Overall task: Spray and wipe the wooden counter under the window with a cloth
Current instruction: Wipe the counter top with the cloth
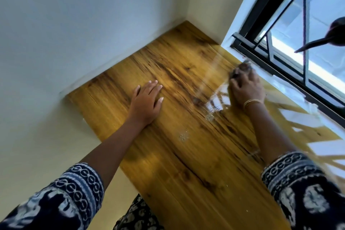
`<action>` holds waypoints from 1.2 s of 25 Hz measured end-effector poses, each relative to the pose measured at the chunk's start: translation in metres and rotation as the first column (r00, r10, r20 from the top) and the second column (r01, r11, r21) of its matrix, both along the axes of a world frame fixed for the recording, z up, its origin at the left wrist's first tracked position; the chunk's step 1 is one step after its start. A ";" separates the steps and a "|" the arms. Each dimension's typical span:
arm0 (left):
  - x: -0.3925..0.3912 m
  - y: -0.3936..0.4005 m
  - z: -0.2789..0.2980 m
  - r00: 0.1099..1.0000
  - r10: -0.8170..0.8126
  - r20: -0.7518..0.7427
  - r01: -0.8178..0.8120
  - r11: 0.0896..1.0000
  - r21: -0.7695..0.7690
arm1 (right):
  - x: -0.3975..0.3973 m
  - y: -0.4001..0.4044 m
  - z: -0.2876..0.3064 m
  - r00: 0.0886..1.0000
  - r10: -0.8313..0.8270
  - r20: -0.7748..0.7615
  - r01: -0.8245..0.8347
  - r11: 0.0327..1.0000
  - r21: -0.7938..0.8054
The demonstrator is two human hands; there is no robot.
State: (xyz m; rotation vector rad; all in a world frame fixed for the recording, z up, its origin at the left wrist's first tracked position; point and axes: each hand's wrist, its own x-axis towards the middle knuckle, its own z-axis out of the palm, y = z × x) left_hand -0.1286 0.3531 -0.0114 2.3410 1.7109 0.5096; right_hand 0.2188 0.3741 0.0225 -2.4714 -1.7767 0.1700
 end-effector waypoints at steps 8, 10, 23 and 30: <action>-0.013 -0.023 -0.001 0.994 -0.110 0.015 0.110 0.994 -0.009 | -0.147 -0.175 -0.005 0.420 0.899 -0.119 -0.907 0.420 -0.028; -0.020 -0.040 -0.004 0.993 -0.120 0.015 0.120 0.993 -0.004 | -0.107 -0.149 -0.001 0.543 0.838 -0.057 -0.836 0.545 0.056; -0.026 -0.058 -0.004 0.996 -0.082 0.026 0.082 0.997 0.008 | -0.144 -0.177 0.006 0.690 0.720 -0.076 -0.709 0.694 0.125; -0.030 -0.068 -0.006 0.989 -0.148 -0.010 0.148 0.989 -0.026 | -0.126 -0.187 -0.005 0.549 0.836 -0.004 -0.834 0.548 0.056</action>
